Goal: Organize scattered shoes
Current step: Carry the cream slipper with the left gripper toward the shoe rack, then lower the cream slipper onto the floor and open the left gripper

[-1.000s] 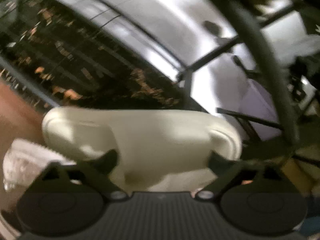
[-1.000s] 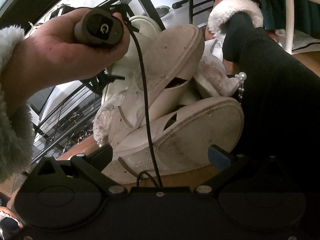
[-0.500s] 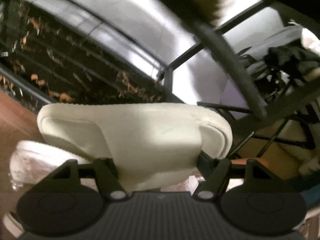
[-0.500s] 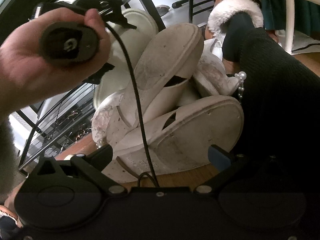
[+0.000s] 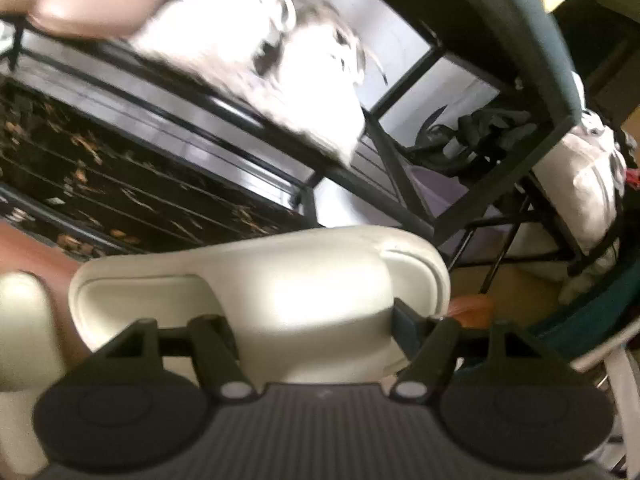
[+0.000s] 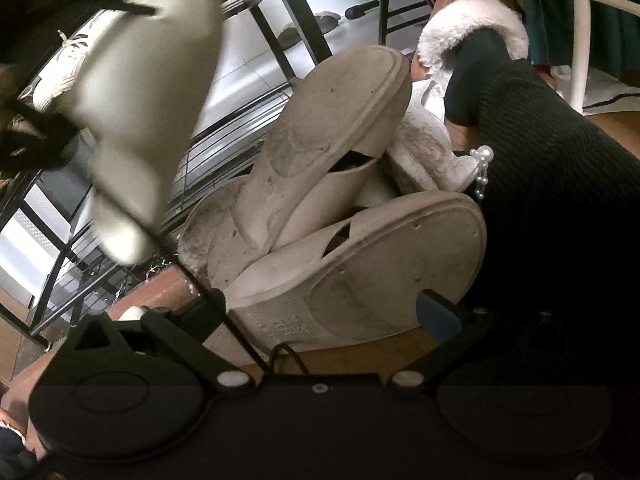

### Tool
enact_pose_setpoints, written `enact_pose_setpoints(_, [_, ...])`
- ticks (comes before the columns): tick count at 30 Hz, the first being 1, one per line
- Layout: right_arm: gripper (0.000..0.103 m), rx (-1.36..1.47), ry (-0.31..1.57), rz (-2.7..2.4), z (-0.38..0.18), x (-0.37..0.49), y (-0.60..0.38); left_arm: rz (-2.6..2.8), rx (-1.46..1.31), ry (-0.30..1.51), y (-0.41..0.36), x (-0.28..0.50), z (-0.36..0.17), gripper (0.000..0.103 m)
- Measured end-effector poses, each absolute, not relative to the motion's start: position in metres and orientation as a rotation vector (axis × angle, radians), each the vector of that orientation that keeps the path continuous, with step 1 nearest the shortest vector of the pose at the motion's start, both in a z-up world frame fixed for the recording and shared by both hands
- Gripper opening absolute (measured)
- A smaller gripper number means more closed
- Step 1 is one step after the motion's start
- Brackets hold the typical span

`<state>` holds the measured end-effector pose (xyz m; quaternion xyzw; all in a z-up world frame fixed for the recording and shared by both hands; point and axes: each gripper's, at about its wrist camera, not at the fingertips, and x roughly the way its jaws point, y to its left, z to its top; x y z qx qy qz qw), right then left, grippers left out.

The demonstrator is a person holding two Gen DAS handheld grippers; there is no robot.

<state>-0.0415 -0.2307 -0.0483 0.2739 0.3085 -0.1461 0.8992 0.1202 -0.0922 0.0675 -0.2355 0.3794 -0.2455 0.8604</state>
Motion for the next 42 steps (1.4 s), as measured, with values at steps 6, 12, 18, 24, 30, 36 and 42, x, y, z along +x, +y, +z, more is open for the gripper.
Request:
enact_pose_setpoints(6, [0.103,0.555,0.624,-0.061,-0.040,-0.045,-0.210,-0.382,-0.496,0.707,-0.018,0.099,0.085,0.068])
enact_pose_setpoints(12, [0.103,0.486,0.565,0.122,-0.012,-0.062,-0.189,-0.296,-0.505,0.663,0.044,0.080,0.094,0.068])
enact_pose_setpoints(18, [0.103,0.494,0.541,0.349,0.028,-0.077,-0.171,-0.234,-0.501,0.607,0.126,0.041,0.107,0.068])
enact_pose_setpoints(24, [0.103,0.505,0.513,0.245,0.047,-0.090,-0.170,-0.203,-0.382,0.628,0.185,-0.009,0.105,0.068])
enact_pose_setpoints(30, [0.103,0.573,0.559,0.100,0.032,-0.082,-0.172,-0.151,-0.358,0.723,0.207,-0.010,0.063,0.068])
enact_pose_setpoints(36, [0.103,0.540,0.601,0.071,0.025,-0.079,-0.162,-0.099,-0.375,0.822,0.220,0.003,0.017,0.068])
enact_pose_setpoints(42, [0.103,0.508,0.630,0.032,0.020,-0.078,-0.161,-0.040,-0.462,0.922,0.226,0.026,-0.029,0.068])
